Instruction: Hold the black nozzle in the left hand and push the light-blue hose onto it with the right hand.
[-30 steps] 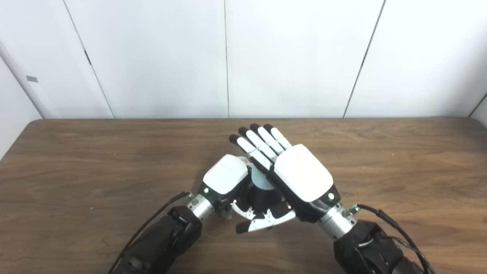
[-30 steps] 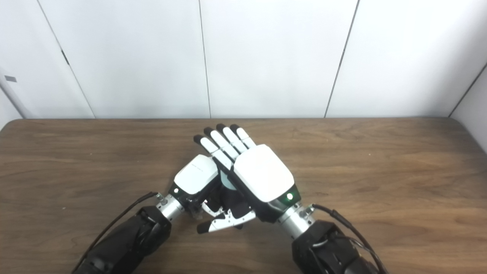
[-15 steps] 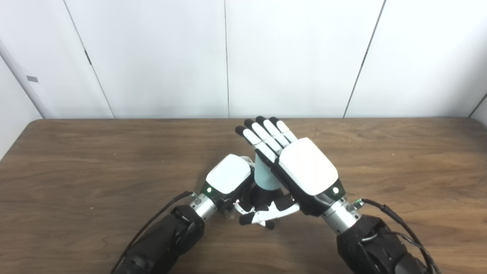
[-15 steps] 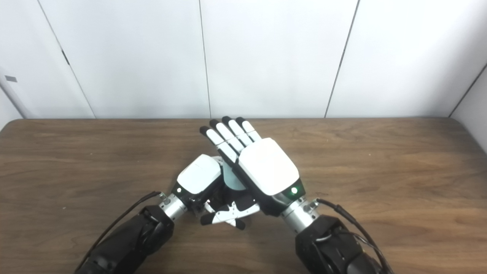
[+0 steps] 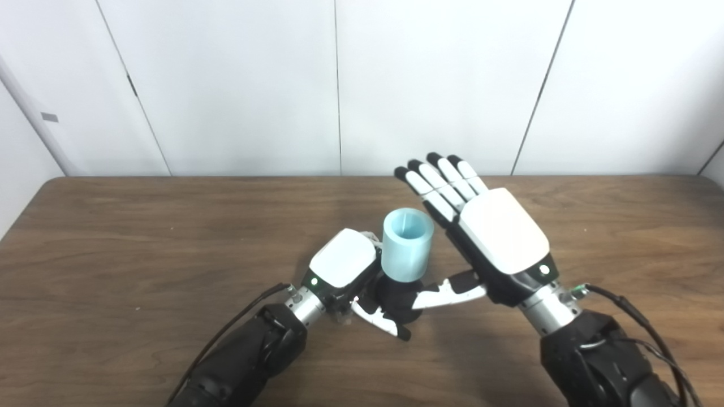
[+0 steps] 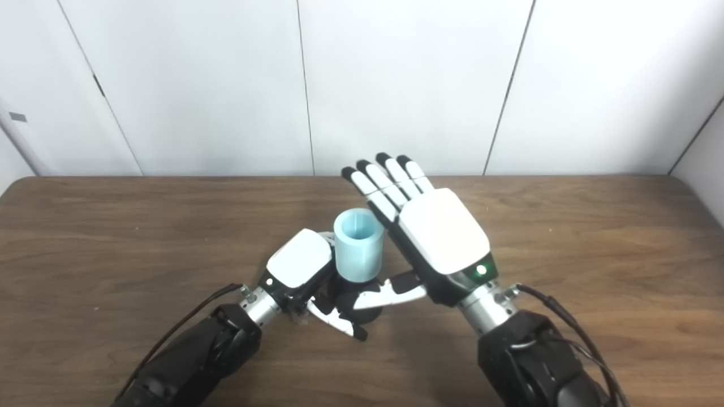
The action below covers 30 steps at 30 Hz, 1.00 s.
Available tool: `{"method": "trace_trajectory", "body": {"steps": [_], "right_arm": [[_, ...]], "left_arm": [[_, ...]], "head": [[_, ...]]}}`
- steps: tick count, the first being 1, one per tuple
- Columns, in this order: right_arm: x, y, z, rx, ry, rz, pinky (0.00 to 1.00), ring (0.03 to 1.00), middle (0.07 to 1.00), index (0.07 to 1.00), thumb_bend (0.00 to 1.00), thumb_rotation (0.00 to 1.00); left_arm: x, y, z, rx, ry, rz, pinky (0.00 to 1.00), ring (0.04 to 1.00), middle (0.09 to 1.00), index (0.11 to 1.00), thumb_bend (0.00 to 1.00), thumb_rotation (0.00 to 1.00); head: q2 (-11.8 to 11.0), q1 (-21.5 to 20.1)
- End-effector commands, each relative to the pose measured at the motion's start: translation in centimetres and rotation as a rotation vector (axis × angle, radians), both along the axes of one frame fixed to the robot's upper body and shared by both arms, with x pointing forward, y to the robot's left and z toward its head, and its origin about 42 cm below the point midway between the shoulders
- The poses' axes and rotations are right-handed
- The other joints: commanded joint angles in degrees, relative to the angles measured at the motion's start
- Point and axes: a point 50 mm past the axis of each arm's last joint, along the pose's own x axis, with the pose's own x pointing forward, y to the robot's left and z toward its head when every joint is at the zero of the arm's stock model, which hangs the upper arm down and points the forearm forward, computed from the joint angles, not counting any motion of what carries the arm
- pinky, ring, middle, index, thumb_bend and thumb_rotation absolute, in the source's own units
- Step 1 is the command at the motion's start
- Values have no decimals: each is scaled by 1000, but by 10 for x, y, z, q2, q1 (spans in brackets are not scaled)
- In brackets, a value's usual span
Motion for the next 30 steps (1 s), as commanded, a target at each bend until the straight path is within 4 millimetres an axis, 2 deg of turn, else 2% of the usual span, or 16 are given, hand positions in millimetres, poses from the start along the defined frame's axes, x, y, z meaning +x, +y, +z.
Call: {"method": "trace_trajectory", "body": {"steps": [1, 8, 22, 30], "right_arm": [[-9, -7, 26, 35, -120, 23, 1000, 1000, 982, 967, 839, 846], [-13, -10, 21, 25, -116, 21, 1000, 1000, 989, 972, 842, 868], [-18, 7, 16, 47, -77, 47, 1000, 1000, 955, 933, 860, 774], [-17, 12, 17, 53, -89, 54, 1000, 1000, 956, 943, 856, 781]], "left_arm": [[-110, -3, -130, 106, 389, -20, 633, 468, 446, 518, 502, 0], [-110, -3, -132, 92, 382, -20, 624, 463, 444, 520, 502, 0], [-111, -3, -127, 101, 375, -27, 632, 464, 458, 515, 503, 0], [-112, -2, -129, 98, 378, -24, 631, 468, 448, 518, 502, 0]], "head": [[0, -1], [2, 1], [3, 5], [4, 2]]}}
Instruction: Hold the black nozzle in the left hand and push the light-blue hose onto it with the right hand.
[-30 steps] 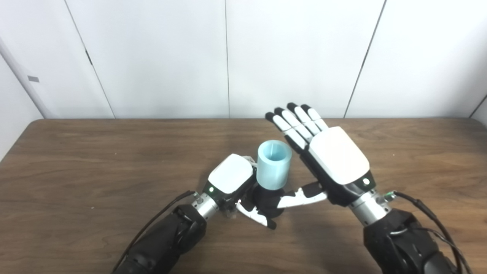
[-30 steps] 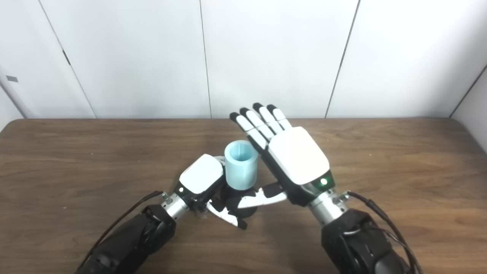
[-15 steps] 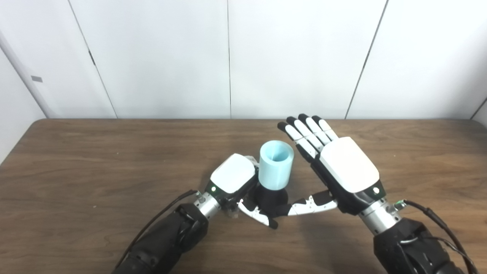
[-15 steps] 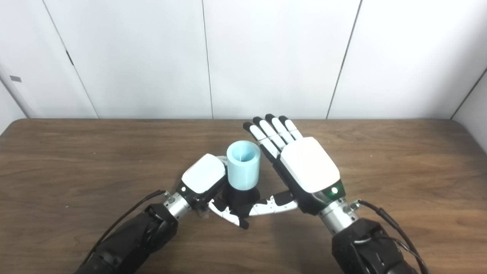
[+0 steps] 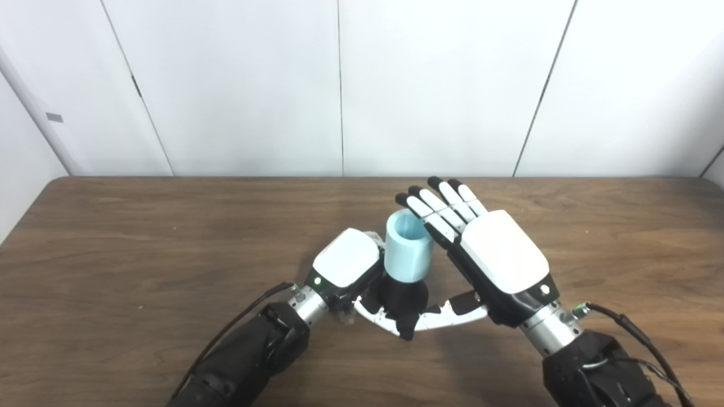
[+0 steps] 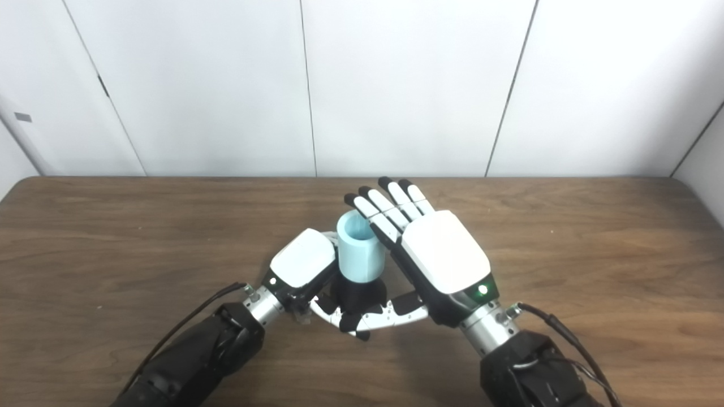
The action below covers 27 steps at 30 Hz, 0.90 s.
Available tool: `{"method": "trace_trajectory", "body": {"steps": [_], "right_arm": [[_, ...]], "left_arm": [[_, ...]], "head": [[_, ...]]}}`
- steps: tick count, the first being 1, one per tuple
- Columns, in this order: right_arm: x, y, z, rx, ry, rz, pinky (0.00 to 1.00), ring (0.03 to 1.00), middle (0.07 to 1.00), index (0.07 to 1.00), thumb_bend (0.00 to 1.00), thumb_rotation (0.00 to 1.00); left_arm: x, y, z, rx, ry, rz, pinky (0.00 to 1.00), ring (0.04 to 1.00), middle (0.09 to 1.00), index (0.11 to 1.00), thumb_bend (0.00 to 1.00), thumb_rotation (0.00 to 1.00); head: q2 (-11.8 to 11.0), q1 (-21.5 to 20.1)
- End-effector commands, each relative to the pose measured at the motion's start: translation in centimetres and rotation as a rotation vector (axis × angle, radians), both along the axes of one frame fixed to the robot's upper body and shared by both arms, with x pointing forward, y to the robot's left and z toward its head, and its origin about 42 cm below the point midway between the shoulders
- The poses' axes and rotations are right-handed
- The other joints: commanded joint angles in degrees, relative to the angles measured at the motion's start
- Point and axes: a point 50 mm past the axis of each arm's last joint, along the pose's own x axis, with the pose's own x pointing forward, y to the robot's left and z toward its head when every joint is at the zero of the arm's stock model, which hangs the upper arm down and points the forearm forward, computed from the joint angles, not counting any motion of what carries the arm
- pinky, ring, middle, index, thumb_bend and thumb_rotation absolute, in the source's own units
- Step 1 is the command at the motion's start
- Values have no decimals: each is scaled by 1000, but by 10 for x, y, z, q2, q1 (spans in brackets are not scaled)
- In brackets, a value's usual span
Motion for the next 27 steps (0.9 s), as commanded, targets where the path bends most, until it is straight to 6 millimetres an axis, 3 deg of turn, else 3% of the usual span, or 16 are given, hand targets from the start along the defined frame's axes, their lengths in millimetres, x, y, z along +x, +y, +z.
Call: {"method": "trace_trajectory", "body": {"steps": [1, 15, 27], "right_arm": [[-5, 5, 30, 34, -147, 31, 1000, 1000, 959, 943, 855, 777], [-6, 9, 27, 22, -114, 36, 1000, 1000, 941, 915, 860, 748], [-10, 9, 12, -40, -33, 27, 1000, 1000, 923, 899, 864, 774]], "left_arm": [[-114, 1, -128, 100, 389, -16, 633, 470, 448, 519, 502, 0], [-115, 1, -130, 96, 388, -16, 640, 471, 457, 509, 502, 0], [-117, 2, -126, 88, 380, -19, 630, 463, 461, 513, 503, 0]], "head": [[1, 0], [4, 3], [9, 1]]}}
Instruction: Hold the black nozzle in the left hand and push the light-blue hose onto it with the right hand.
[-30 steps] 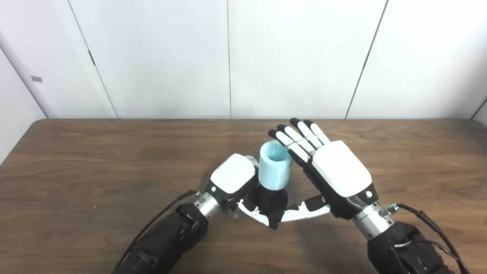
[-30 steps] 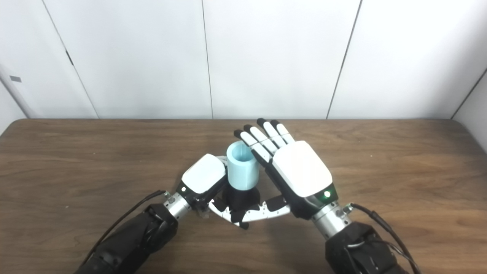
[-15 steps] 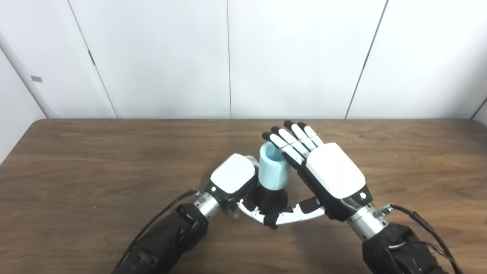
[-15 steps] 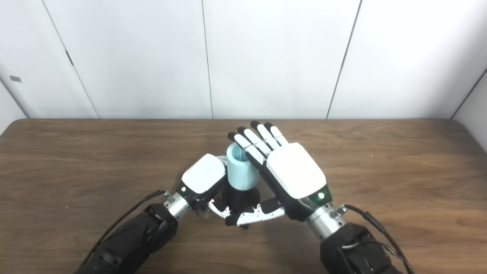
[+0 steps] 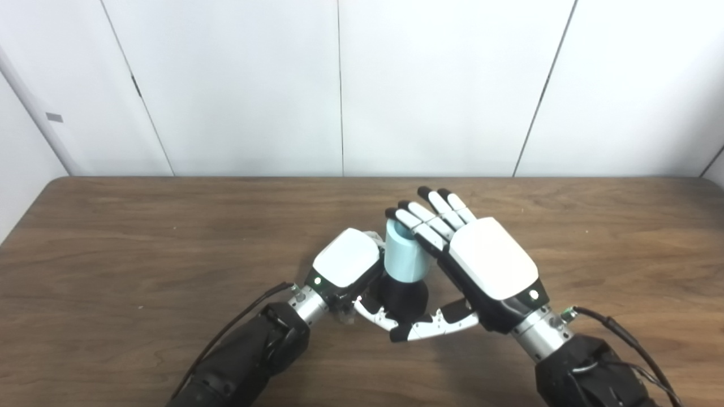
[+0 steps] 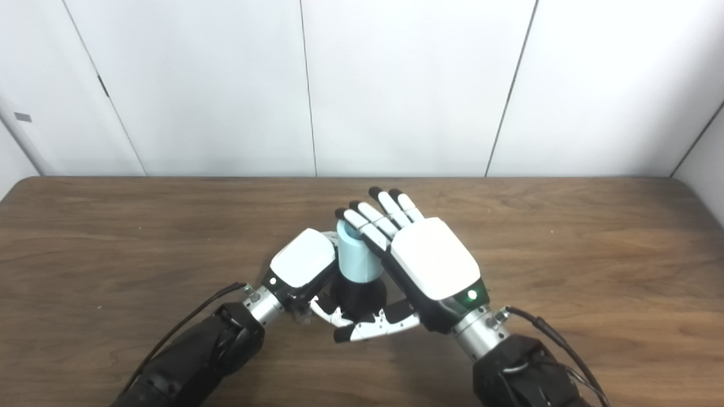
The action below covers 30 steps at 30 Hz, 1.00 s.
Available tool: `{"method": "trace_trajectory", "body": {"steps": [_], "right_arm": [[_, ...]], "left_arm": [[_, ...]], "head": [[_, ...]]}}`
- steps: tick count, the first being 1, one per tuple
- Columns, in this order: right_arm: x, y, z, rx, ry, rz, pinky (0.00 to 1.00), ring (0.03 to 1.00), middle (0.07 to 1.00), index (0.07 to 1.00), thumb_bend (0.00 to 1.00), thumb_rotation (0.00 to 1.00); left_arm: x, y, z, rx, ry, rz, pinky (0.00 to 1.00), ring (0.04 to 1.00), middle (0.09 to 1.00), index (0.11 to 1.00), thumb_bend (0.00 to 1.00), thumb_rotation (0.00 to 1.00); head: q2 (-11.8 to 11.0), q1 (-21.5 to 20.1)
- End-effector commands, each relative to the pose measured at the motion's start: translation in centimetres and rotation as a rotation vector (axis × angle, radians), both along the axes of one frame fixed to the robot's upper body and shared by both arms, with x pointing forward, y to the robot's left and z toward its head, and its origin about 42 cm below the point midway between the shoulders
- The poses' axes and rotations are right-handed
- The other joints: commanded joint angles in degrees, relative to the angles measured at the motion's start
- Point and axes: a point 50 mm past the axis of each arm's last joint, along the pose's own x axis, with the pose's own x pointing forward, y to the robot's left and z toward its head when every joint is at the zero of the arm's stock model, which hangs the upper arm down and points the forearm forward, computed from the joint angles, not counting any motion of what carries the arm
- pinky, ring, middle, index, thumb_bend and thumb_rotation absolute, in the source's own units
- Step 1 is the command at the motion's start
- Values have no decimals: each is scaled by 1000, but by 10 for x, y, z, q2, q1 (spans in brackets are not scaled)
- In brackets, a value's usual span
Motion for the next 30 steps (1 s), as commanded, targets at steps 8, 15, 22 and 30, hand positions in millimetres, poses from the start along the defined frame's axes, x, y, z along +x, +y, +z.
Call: {"method": "trace_trajectory", "body": {"steps": [8, 15, 22, 30], "right_arm": [[-11, 3, 6, -1, 19, -11, 1000, 1000, 908, 879, 893, 763], [-12, 6, -20, -40, 153, -39, 1000, 1000, 946, 906, 911, 776], [-12, 7, -40, -40, 234, -58, 1000, 1000, 954, 909, 916, 763], [-8, 4, -56, -51, 240, -70, 1000, 1000, 976, 935, 906, 746]], "left_arm": [[-115, 4, -123, 90, 388, -23, 624, 466, 454, 516, 502, 0], [-114, 6, -123, 86, 398, -13, 626, 469, 459, 512, 503, 0], [-115, 7, -122, 72, 397, -14, 621, 469, 437, 523, 501, 0], [-115, 7, -119, 72, 395, -12, 614, 465, 421, 524, 499, 0]], "head": [[1, -5], [3, -6], [5, -6], [7, -6]]}}
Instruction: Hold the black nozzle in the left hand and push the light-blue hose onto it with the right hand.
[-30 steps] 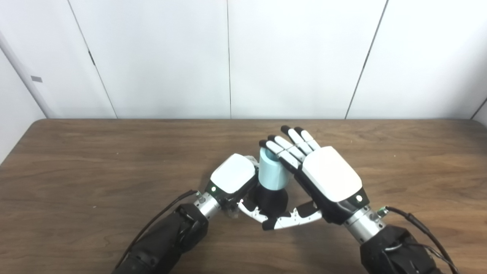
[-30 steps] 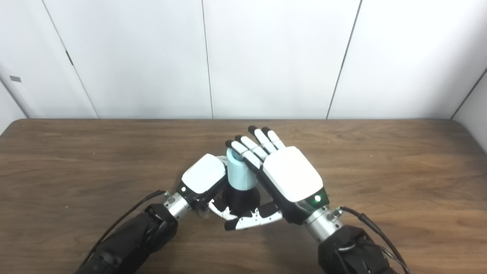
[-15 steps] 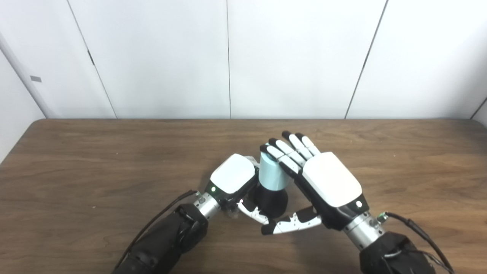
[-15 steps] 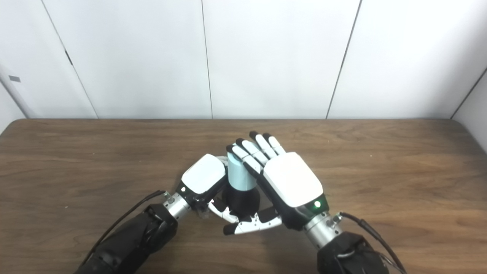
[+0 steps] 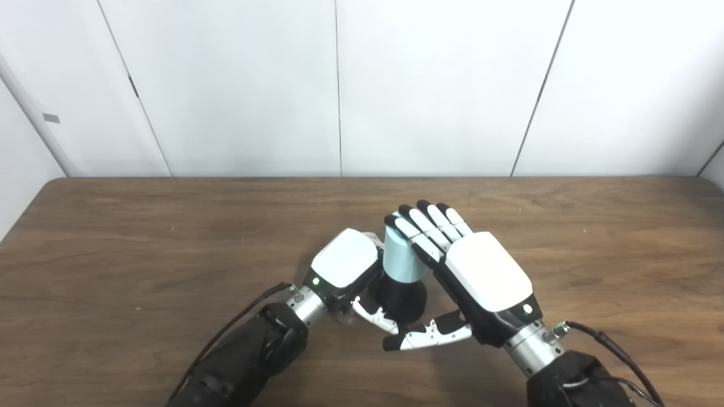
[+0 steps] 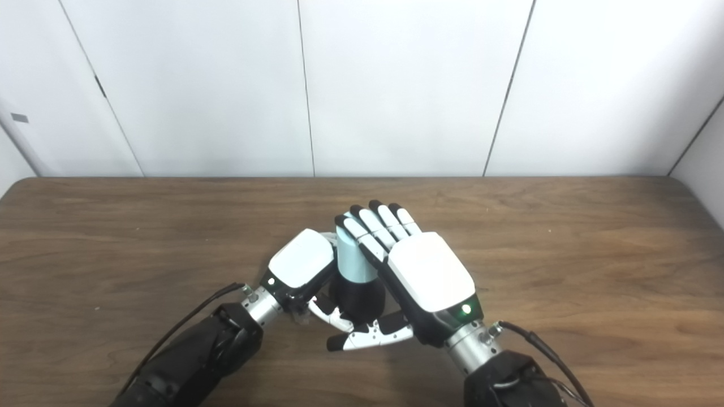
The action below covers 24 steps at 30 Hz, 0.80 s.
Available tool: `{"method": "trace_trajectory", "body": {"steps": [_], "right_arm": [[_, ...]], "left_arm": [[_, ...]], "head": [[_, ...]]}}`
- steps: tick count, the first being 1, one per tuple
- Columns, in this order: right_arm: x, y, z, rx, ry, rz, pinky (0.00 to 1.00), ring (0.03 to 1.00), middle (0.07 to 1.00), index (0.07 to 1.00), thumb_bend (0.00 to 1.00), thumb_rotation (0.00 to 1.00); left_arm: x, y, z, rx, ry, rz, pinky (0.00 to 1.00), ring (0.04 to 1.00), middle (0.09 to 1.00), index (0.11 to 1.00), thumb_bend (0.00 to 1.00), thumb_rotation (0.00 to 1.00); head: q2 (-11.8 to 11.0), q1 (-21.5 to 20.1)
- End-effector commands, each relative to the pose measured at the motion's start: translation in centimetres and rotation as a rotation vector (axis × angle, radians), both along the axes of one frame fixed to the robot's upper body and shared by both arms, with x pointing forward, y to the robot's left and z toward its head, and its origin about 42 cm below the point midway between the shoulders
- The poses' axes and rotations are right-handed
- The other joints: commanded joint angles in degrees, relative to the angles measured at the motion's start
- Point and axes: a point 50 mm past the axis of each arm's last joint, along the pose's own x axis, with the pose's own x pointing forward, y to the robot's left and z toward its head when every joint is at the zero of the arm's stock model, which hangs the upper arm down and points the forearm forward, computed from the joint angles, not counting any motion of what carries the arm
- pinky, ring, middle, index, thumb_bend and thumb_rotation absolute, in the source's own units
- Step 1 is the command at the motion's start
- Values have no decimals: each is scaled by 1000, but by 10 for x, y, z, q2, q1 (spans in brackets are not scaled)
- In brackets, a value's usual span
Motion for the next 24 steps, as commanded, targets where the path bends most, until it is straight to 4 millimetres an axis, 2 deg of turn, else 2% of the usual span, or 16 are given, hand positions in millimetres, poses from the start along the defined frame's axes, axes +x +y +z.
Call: {"method": "trace_trajectory", "body": {"steps": [1, 14, 24], "right_arm": [[-1, -6, -43, -100, 191, -21, 1000, 1000, 980, 938, 903, 750], [-7, -3, -44, -113, 173, -6, 1000, 1000, 973, 930, 914, 744], [-10, -2, -38, -92, 124, 12, 1000, 1000, 963, 918, 909, 736]], "left_arm": [[-114, 4, -120, 70, 388, -13, 613, 467, 424, 523, 500, 0], [-113, 4, -120, 79, 398, -9, 625, 476, 420, 519, 499, 0], [-112, 5, -123, 82, 399, -11, 637, 482, 437, 518, 501, 0]], "head": [[1, -1], [1, -1], [0, -1]]}}
